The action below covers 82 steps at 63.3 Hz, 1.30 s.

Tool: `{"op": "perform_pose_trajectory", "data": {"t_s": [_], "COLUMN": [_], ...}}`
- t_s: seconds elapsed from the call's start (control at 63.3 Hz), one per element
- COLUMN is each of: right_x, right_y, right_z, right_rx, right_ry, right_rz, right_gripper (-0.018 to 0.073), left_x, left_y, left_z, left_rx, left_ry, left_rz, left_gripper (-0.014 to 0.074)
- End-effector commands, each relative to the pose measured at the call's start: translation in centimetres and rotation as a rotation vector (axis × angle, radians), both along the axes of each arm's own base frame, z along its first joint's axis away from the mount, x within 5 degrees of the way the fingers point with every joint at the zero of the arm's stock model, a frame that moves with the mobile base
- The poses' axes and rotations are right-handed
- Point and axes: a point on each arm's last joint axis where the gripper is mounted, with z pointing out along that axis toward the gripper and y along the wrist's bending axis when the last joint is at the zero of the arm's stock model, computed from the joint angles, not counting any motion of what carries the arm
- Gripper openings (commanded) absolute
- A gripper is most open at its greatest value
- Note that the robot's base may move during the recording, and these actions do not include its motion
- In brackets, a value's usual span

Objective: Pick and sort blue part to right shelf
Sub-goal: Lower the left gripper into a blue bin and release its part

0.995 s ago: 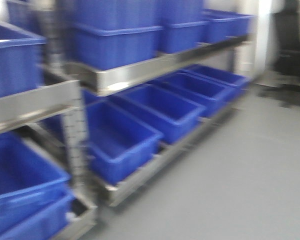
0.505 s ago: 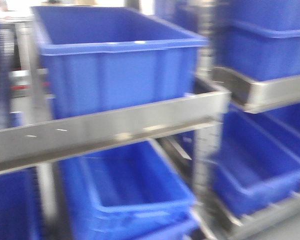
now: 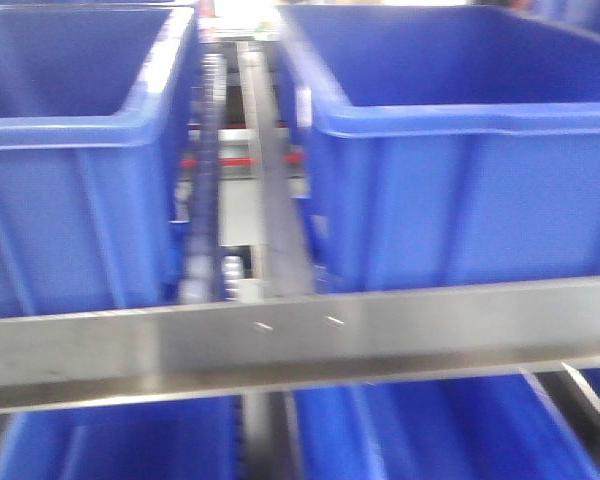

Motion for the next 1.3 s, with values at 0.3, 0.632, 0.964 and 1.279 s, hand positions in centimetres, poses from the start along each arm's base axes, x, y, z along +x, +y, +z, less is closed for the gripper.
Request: {"op": "perform_pose_trajectory", "data": {"t_s": [0.3,0.632,0.964,1.279], "right_x": [-0.68,-0.68,-0.68,-0.68], "right_y": [-0.08,-0.08,-0.08,-0.08], "right_z": [1.61,1.61,1.61,1.61], "right_rx": [0.002,0.002,0.002,0.002], "right_ry": [-0.124,-0.124,-0.124,-0.124], "right_rz": [0.004,0.004,0.004,0.004], "right_gripper": [0.0236,0.0236,0.0236,0.0236], "left_x": [-0.14,-0.14,-0.14,-0.15], "left_y": [-0.04,-0.04,-0.04,-0.06], "left_z": [1.64,1.64,1.64,1.76], "left_rx": [-0.026,-0.026,-0.026,-0.029], "left_ry": [-0.098,-0.098,-0.098,-0.111], "left_rz": [-0.008,-0.008,-0.008,-0.01], "left_gripper": [0.0388,0.0388,0.0388,0.0388]}}
